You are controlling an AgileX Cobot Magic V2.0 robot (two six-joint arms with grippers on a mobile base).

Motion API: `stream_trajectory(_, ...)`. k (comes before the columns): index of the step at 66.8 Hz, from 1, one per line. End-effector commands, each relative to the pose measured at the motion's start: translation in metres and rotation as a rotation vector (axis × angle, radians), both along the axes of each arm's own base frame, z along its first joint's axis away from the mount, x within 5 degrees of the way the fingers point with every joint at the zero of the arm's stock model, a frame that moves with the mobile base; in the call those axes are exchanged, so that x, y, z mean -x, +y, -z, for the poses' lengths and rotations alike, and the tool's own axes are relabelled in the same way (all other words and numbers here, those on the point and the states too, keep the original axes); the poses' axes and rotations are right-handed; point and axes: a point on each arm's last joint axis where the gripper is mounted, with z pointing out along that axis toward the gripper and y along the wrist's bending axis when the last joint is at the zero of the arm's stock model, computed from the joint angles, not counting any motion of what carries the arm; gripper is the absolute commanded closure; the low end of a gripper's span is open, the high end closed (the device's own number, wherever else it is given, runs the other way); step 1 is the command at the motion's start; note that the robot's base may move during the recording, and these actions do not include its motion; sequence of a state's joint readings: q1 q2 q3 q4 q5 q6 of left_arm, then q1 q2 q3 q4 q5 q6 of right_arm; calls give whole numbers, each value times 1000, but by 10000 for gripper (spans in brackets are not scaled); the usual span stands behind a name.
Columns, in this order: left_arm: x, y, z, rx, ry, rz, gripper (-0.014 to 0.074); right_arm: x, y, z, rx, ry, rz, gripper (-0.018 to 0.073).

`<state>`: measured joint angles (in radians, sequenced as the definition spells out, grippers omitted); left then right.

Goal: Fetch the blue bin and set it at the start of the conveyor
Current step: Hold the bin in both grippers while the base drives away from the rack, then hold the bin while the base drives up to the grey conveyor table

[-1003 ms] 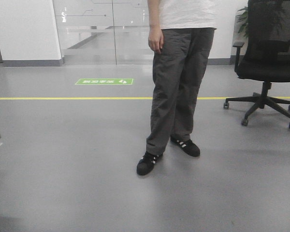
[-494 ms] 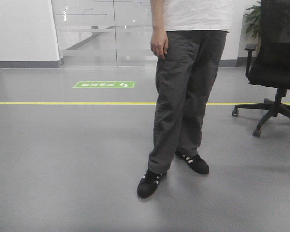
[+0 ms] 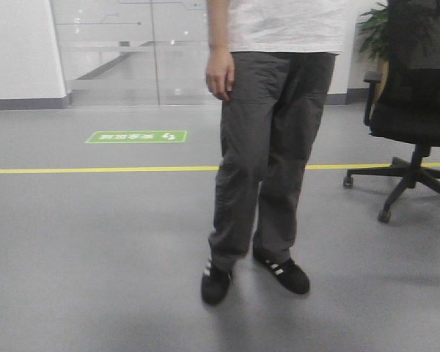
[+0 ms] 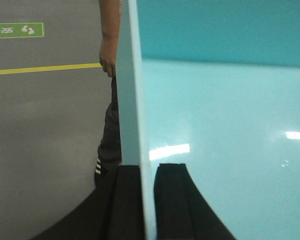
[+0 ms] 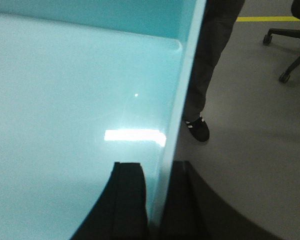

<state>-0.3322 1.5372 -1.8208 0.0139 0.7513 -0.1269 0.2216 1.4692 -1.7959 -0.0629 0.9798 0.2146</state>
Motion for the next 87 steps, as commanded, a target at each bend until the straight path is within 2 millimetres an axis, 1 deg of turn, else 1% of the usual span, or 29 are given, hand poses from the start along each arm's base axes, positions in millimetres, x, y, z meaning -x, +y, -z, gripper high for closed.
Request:
stream_trajectory(1,5,-1,-15,52,-83,16,708,2,-2,-7,18,-51,-5,711)
stream_trajectory(87,5,-1,-15,53,-85,16,708,2,-2,-7,18,-51,-5,711)
